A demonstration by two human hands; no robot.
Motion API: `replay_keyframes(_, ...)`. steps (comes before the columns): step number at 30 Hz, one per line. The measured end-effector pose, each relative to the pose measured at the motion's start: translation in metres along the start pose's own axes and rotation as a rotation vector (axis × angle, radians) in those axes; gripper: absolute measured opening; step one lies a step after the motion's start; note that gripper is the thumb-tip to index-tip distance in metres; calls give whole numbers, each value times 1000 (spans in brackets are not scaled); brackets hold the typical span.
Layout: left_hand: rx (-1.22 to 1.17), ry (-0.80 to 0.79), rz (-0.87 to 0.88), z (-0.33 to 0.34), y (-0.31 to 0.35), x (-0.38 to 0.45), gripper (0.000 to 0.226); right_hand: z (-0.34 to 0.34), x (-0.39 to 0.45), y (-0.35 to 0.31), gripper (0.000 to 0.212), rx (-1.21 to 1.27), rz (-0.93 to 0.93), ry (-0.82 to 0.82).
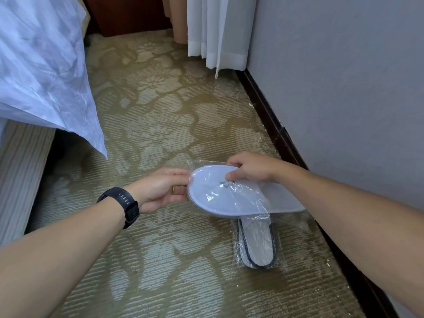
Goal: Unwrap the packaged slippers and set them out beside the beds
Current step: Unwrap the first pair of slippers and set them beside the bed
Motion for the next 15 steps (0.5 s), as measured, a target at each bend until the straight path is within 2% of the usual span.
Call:
replay_keyframes(2, -28, -42, -27, 3, -6, 0, 41, 3, 1, -4, 14, -14, -5, -13)
replay_keyframes(4, -12, -29, -26, 6, -9, 0, 38, 5, 4, -7, 16, -27, -14, -26)
replay_keyframes(9, 34, 103, 27, -8, 1, -3, 29, 5, 1, 12, 26, -20, -7, -48)
replay_keyframes(12, 74, 201, 61, -28, 4, -9, 31, 2, -7, 30, 16, 0, 40, -78)
replay_keyframes(15, 71, 220, 81, -36, 2, -13, 30, 0, -7, 33, 27, -26, 61, -92)
Point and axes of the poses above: each hand's wrist, its own x-axis towards the middle knuckle, its own z-axis out of the palm, y = z × x, the point moved 7 cm from there along x, towards the middle knuckle, and after that the axes turned 2 degrees about -z, right-handed, at the moved point
